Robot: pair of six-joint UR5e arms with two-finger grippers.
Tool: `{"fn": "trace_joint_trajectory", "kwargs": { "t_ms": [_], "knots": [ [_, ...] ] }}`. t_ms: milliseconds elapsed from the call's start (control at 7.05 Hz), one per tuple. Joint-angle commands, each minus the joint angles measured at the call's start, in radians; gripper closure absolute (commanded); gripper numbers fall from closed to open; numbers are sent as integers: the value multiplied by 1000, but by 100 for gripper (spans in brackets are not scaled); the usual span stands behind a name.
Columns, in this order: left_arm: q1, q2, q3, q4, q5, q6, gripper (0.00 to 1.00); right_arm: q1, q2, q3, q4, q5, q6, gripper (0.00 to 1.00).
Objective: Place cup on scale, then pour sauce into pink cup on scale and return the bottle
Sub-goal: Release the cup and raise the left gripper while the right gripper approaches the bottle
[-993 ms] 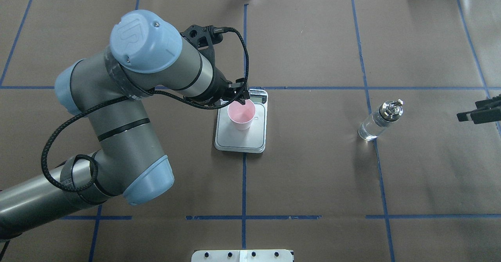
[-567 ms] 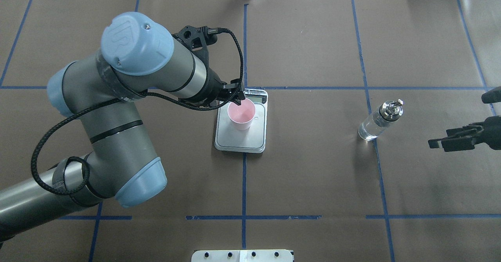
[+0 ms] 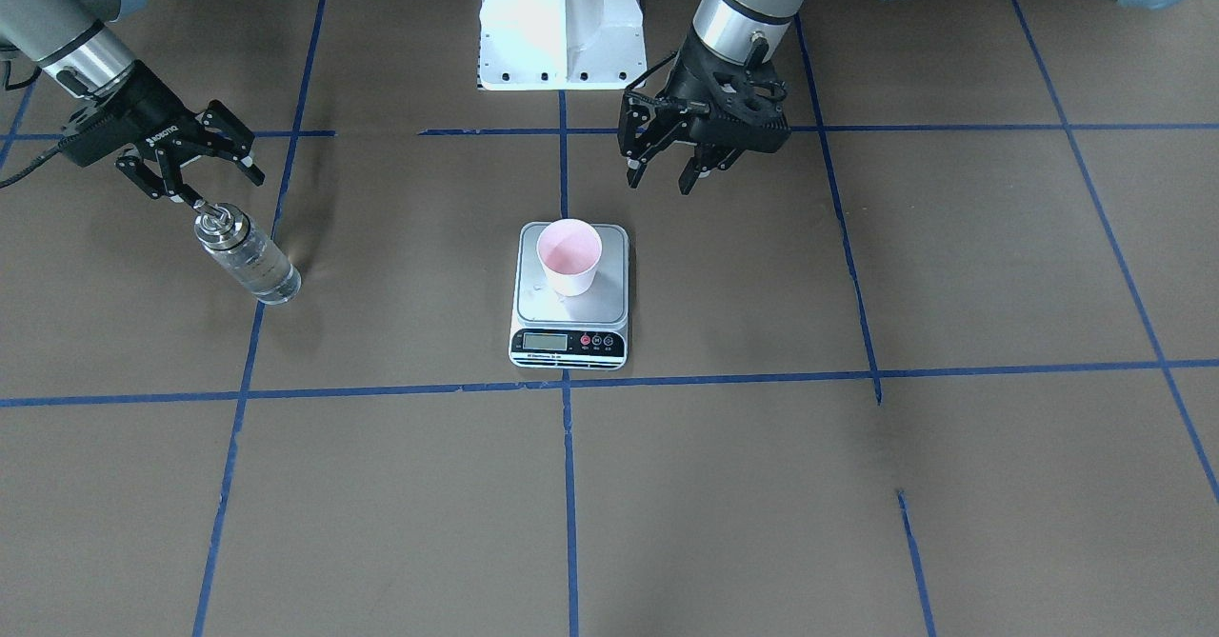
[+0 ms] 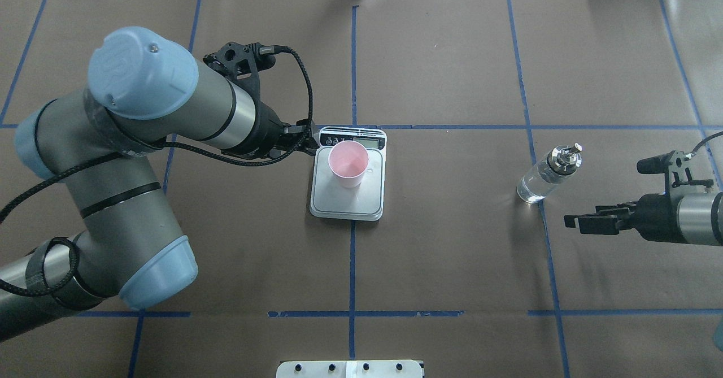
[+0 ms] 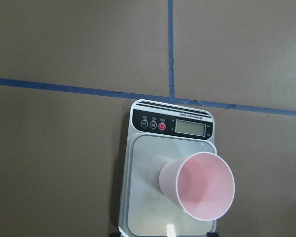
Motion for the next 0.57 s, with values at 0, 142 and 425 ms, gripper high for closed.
{"fn": "trace_joint_trajectory", "kwargs": {
  "t_ms": [0,142,425],
  "knots": [
    [-11,47,-23,-1,3,14,35,-137,2,23,-68,-290,15,6],
    [-8,47,-23,-1,3,16,34,-155,5,79,-184,-332,58,4],
    [-11,52,-18,-1,4,19,34,-211,9,112,-306,-493,84,0]
  ]
}}
